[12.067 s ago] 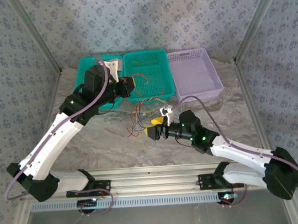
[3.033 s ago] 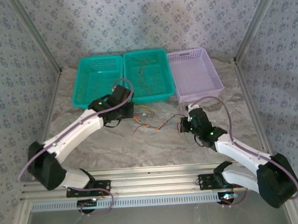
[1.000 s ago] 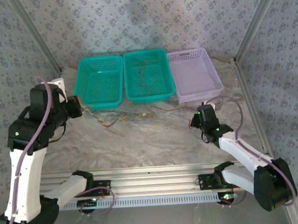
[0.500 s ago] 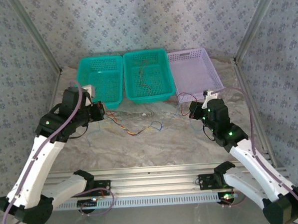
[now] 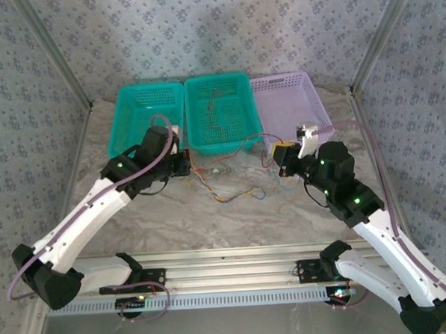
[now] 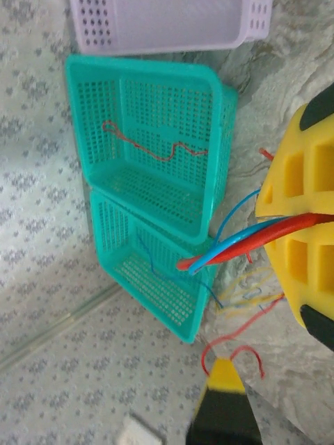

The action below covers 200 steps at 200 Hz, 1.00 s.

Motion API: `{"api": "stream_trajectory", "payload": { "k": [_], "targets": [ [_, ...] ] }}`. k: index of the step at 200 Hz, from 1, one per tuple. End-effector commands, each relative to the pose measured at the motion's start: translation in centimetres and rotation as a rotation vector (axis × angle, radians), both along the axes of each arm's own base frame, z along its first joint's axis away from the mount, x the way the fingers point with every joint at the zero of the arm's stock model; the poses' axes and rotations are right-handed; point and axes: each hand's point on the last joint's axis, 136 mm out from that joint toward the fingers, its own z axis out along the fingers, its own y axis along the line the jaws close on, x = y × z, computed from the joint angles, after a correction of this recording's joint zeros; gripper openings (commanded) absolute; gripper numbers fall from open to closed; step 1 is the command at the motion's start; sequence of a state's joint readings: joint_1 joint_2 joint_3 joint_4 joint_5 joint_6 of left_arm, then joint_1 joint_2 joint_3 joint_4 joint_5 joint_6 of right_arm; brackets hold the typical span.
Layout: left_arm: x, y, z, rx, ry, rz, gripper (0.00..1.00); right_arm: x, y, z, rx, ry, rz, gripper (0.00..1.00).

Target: Untangle the cables

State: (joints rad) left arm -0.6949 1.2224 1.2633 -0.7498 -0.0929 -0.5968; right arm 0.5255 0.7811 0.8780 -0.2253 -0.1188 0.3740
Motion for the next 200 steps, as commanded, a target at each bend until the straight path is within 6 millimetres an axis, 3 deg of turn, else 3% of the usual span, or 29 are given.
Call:
{"api": "stream_trajectory", "payload": {
  "k": [1, 20, 42, 50, 96, 121, 160, 200],
  "targets": [
    [1.5, -1.9, 2.7, -0.061, -0.07, -0.021, 0.08, -0.6, 1.4, 2.5, 0.016, -0.061, 0.107, 0.0],
    [1.9, -2.2, 2.3, -0.048, -0.064, -0.028, 0.23, -0.6, 1.8, 3.7, 0.059, -0.061, 0.144, 0.0],
    [2.1, -2.6, 2.3, -0.064, -0.075, -0.035, 0.49, -0.5, 1.6, 5.0, 0.078, -0.078, 0.144, 0.0],
    [2.0, -2.7, 2.3, -0.067, -0.075, -0.042, 0.53, -0.4, 1.7, 5.2, 0.078, -0.075, 0.149, 0.0],
    [1.0, -2.7, 3.7, -0.112, -0.091, -0.072, 0.58, -0.5, 2.6, 7.2, 0.183, -0.08, 0.229, 0.0],
    [0.4, -2.2, 3.2, -0.103, -0.079, -0.072, 0.58, -1.1, 3.3, 8.1, 0.242, -0.072, 0.309, 0.0],
    [-0.6, -1.6, 3.2, -0.153, -0.088, -0.058, 0.61, -2.5, 3.9, 8.2, 0.255, -0.081, 0.387, 0.0],
    [-1.6, -2.4, 4.4, -0.245, -0.108, -0.1, 0.63, -3.5, 4.7, 7.1, 0.23, -0.077, 0.444, 0.0]
  ]
}}
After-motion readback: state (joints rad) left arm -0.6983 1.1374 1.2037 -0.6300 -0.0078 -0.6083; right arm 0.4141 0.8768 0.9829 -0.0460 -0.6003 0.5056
